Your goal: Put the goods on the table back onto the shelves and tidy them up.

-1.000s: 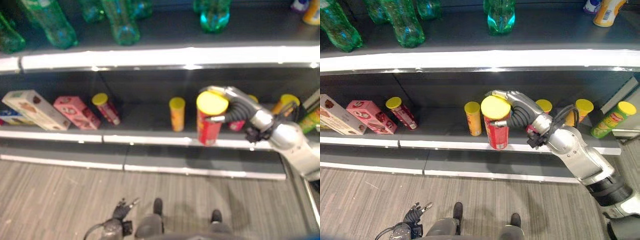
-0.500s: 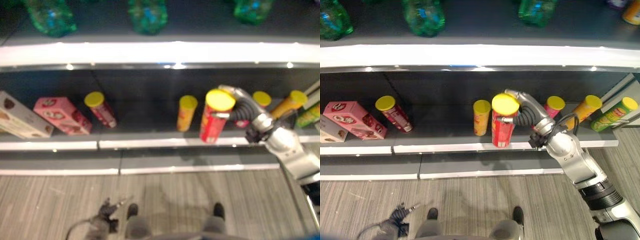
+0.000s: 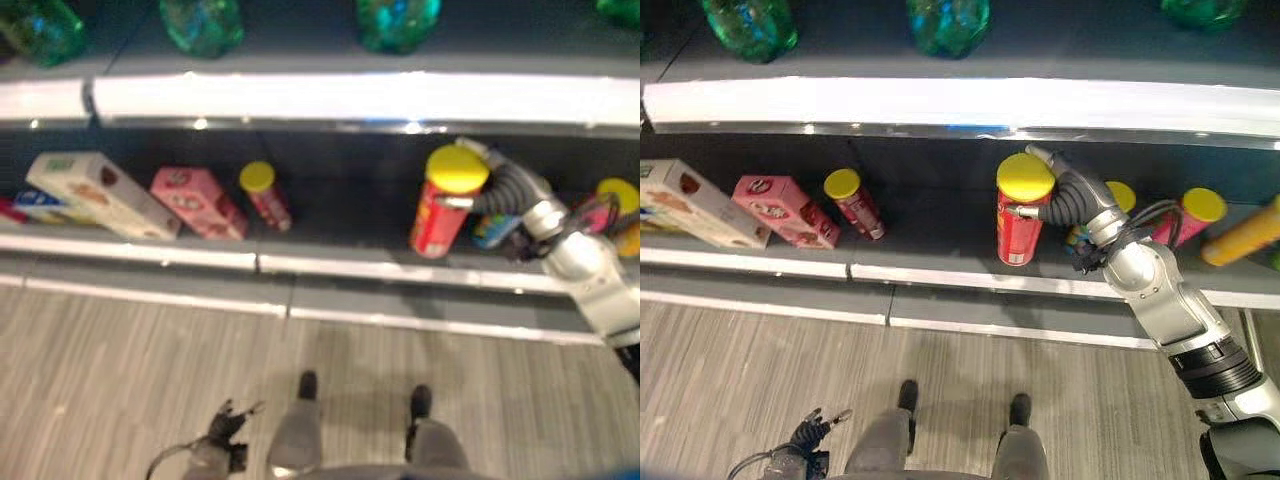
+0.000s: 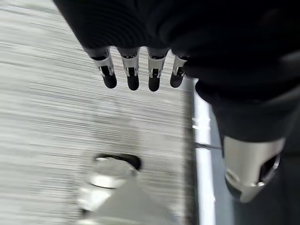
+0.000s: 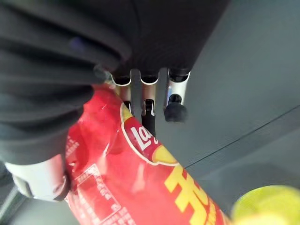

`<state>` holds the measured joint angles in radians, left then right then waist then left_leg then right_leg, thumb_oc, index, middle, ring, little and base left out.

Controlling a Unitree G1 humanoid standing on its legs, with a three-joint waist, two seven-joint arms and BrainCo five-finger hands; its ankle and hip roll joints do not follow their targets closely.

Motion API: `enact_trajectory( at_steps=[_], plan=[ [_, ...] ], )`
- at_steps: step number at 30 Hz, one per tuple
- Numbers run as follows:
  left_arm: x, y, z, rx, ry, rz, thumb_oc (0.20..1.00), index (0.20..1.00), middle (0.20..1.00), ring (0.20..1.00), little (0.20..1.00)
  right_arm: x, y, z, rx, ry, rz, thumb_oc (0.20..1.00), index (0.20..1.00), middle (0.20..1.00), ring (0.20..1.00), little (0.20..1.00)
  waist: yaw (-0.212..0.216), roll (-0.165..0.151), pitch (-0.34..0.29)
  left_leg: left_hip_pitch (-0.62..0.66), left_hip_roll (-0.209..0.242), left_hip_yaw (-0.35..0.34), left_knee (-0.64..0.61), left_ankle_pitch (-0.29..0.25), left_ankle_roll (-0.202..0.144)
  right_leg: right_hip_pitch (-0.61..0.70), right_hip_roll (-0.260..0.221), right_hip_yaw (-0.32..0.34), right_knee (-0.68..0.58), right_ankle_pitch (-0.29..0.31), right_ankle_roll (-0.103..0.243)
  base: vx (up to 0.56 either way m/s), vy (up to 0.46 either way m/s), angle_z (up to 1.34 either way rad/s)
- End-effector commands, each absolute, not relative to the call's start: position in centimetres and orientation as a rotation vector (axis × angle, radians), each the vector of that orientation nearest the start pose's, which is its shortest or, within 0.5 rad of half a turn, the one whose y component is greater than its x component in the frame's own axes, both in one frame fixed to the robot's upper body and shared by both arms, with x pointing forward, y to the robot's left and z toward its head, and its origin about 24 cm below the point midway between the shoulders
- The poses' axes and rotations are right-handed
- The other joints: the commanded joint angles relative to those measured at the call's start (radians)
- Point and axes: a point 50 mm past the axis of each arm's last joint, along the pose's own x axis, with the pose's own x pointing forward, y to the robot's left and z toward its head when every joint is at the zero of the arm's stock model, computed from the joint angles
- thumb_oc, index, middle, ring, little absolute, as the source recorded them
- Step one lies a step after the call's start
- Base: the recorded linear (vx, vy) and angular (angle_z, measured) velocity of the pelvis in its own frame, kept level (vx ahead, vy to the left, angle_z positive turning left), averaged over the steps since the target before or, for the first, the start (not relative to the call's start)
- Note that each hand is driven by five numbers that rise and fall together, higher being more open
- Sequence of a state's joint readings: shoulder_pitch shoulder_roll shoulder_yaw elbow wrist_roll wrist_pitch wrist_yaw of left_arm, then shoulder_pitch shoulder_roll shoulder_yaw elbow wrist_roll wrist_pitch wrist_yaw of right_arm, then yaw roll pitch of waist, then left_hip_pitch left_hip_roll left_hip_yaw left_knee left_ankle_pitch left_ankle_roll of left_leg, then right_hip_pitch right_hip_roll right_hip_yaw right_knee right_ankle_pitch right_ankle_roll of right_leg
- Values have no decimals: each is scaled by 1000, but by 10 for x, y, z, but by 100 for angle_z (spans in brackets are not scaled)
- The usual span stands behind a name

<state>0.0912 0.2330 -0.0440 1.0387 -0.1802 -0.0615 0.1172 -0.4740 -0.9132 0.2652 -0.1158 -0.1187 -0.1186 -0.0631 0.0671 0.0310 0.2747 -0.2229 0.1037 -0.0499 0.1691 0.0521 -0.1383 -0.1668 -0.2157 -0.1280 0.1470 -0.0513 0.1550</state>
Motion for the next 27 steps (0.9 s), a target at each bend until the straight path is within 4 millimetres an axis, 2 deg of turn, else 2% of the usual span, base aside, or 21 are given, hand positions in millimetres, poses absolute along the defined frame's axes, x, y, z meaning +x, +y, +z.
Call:
enact_trajectory(
  at_steps=[1,2,3,4,5,6,7,8,9,10,11,12,13,14,15,17,20,24,27],
  plan=[
    [104,276,-136,208,996,366,1000,1000,1000,1000,1000,281,-173,253,-1002,-838,198,200,200,200,200,200,-11,-70,-13,1,89,16,-69,-55,-13,69,5,35,-91,-10,-14,86,322,-12],
    [103,276,-136,208,996,366,1000,1000,1000,1000,1000,281,-173,253,-1002,-837,198,200,200,200,200,200,-11,-69,-13,4,91,16,-72,-54,-14,70,6,35,-90,-11,-14,73,367,-18],
    [104,277,-135,217,993,372,1000,1000,1000,1000,1000,281,-175,250,-997,-827,194,200,200,200,200,200,-11,-67,-17,4,140,-2,-89,-13,-27,64,-21,45,-88,-10,-2,81,291,-15],
    [105,279,-134,233,988,373,1000,1000,1000,1000,1000,282,-176,246,-991,-815,187,200,200,200,200,200,-7,-62,-19,-11,169,-29,-100,21,-40,70,-37,55,-82,-19,10,143,460,-10],
    [108,281,-131,240,966,368,1000,1000,1000,1000,1000,282,-177,247,-999,-822,178,200,200,200,200,200,-6,-52,-23,-6,175,-74,-112,25,-52,64,-49,79,-67,-28,21,242,595,-7],
    [109,278,-132,254,968,342,1000,1000,1000,1000,1000,283,-183,247,-1033,-806,148,200,200,200,200,200,-20,-21,-49,37,164,-74,-154,-24,-63,65,-80,83,-42,-25,45,192,455,-6],
    [109,278,-132,255,969,341,1000,1000,1000,1000,1000,283,-183,247,-1034,-805,148,200,200,200,200,200,-18,-21,-49,39,163,-73,-155,-24,-63,66,-81,83,-42,-26,46,153,482,-4],
    [116,277,-129,261,945,323,1000,1000,1000,1000,1000,283,-186,250,-1065,-806,130,200,200,200,200,200,-23,-11,-46,49,134,-63,-147,-66,-53,51,-121,100,-23,-1,58,4,328,-8],
    [121,281,-126,270,926,331,1000,1000,1000,1000,1000,284,-186,253,-1069,-816,116,200,200,200,200,200,-24,-12,-28,43,105,-52,-113,-100,-33,11,-154,116,26,68,62,1,328,-10],
    [121,281,-126,270,926,331,1000,1000,1000,1000,1000,284,-186,253,-1068,-816,116,200,200,200,200,200,-23,-13,-29,42,104,-51,-113,-101,-33,9,-155,117,26,68,63,-170,356,-24],
    [138,294,-111,315,841,359,1000,1000,1000,1000,1000,286,-183,265,-1064,-869,74,200,200,200,200,200,-21,-1,29,27,82,-18,-50,-137,-14,-112,-161,128,142,113,33,-229,285,-39],
    [147,297,-104,307,796,366,1000,1000,1000,1000,1000,286,-181,272,-1062,-903,61,200,200,200,200,200,-23,2,59,24,79,-13,-47,-140,-10,-169,-125,127,166,104,21,-365,249,-52],
    [148,313,-97,406,800,396,1000,1000,1000,1000,1000,295,-202,271,-1085,-845,-52,200,200,200,200,200,-26,-4,87,-16,66,-22,-36,-142,-20,-199,-101,136,103,133,58,-220,20,-32],
    [160,305,-93,391,760,344,1000,1000,1000,1000,1000,288,-186,286,-1081,-947,-8,200,200,200,200,200,-34,-32,96,-22,46,-22,-12,-148,-19,-182,-50,155,78,98,29,-152,-15,-6],
    [162,301,-93,361,747,339,1000,1000,1000,1000,1000,290,-180,299,-1100,-972,-15,200,200,200,200,200,-21,-36,118,-36,30,-28,30,-163,-16,-185,-45,181,94,65,18,-18,52,29],
    [159,298,-98,318,753,354,1000,1000,1000,1000,1000,290,-180,305,-1102,-1008,-37,200,200,200,200,200,-12,-28,137,-70,21,-26,60,-164,-17,-207,-53,173,118,54,8,-17,38,29],
    [151,292,-106,307,796,346,1000,1000,1000,1000,1000,287,-183,304,-1086,-1019,-74,200,200,200,200,200,-17,-14,140,-104,17,-50,76,-162,-15,-211,-64,157,135,32,10,10,-52,13],
    [140,289,-113,288,844,370,1000,1000,1000,1000,1000,287,-185,302,-1103,-1021,-120,200,200,200,200,200,-18,7,155,-146,7,-62,92,-162,-17,-233,-79,148,147,28,15,-9,-39,27],
    [140,287,-114,286,845,374,1000,1000,1000,1000,1000,288,-183,306,-1115,-1047,-149,200,200,200,200,200,-15,15,165,-166,3,-62,96,-159,-16,-252,-83,152,152,29,16,-15,-9,12]
  ],
)
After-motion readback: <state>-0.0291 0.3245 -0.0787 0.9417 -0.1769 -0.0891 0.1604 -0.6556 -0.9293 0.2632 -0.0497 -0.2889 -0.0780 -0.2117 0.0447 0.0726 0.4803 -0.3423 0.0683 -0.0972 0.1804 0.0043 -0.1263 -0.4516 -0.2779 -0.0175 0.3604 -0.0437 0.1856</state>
